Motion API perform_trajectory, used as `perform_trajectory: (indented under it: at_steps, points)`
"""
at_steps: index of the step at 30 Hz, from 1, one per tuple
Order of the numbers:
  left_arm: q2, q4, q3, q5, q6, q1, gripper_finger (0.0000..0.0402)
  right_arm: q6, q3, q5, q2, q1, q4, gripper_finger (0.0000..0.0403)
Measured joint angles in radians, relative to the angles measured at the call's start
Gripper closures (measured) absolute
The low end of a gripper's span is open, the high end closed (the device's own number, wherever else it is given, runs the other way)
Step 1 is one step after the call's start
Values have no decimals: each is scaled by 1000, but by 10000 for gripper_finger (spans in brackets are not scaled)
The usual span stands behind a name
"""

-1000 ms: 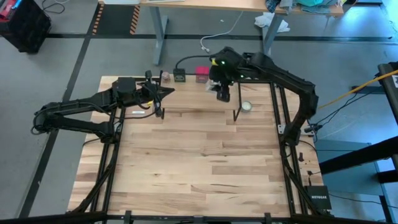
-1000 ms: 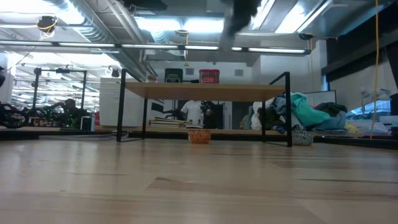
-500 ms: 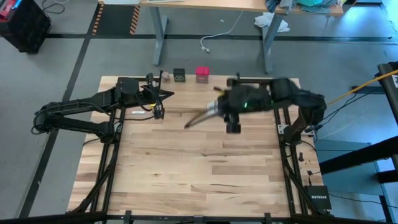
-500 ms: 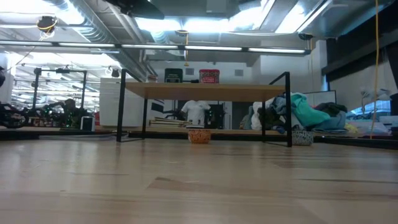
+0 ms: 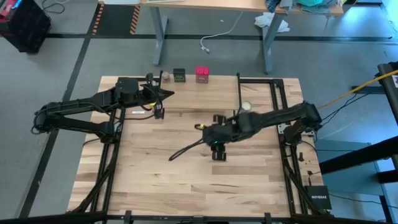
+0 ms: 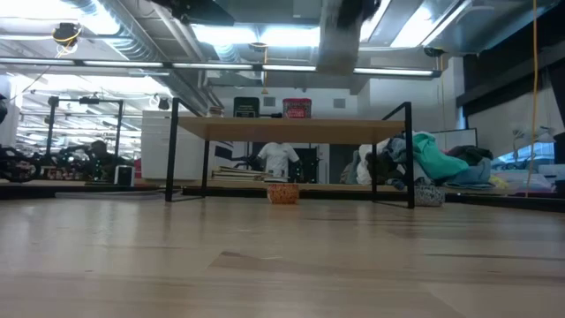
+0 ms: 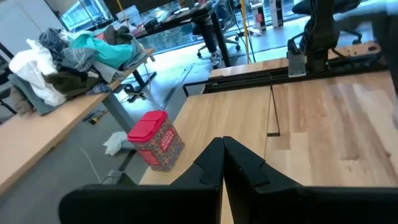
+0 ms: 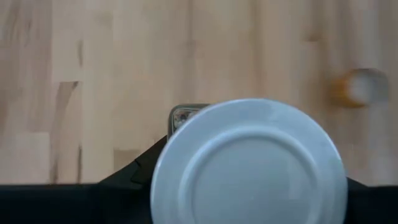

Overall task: Shelf spices
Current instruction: Remove the white seasoning bottle from the shelf

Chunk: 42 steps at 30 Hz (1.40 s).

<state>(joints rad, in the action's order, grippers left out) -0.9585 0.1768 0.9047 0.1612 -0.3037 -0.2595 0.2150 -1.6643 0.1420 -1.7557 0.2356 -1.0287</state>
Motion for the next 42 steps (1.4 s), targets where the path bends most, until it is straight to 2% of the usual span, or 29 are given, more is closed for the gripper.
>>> perform_trajectory:
  at_steps: [3, 10, 18, 23, 34, 35, 39, 42]
  points:
    - [0, 1, 0, 0, 17, 0, 400, 45, 146, -37, 0, 0, 163, 203]
    - [0, 1, 0, 0, 42, 0, 400, 154, 349, -53, 0, -10, 250, 203]
    - [0, 1, 0, 0, 43, 0, 400, 144, 459, -66, 2, -18, 267, 203]
    - [0, 0, 0, 0, 43, 0, 400, 148, 535, -65, 3, -29, 350, 203]
    - [0, 0, 0, 0, 43, 0, 400, 122, 552, -67, 2, -28, 444, 201]
    - [0, 0, 0, 0, 43, 0, 400, 122, 552, -68, 2, -28, 454, 184]
    - [0, 0, 0, 0, 43, 0, 400, 122, 519, -67, 1, -27, 455, 68]
    - [0, -2, 0, 0, 43, 0, 400, 115, 477, -88, 1, -27, 443, 18]
